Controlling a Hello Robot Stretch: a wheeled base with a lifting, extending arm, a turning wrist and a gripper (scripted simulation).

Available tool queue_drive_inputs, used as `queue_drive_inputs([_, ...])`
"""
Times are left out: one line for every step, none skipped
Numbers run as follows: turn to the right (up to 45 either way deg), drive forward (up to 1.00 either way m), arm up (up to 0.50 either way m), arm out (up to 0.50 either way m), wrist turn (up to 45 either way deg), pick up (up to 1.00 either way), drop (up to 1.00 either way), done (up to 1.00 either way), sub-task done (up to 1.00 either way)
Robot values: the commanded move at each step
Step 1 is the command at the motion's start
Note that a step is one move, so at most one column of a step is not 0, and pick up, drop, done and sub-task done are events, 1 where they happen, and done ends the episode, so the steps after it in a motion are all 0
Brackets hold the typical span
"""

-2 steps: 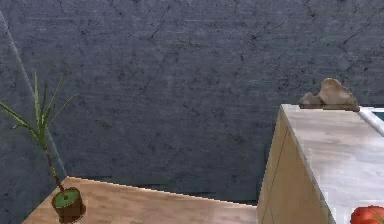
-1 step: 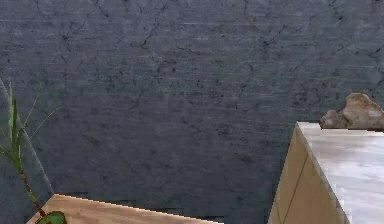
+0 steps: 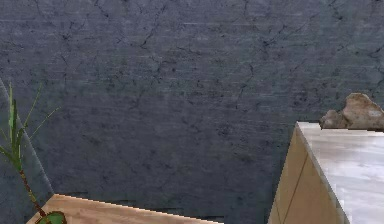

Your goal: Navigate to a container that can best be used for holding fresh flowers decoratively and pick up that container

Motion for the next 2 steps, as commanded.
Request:
queue_drive_inputs([0.0,0.00,0.38,0.00,0.0,0.00,0.00,0.00,0.00])
queue_drive_inputs([0.0,0.00,0.00,0.38,0.0,0.00,0.00,0.00,0.00])
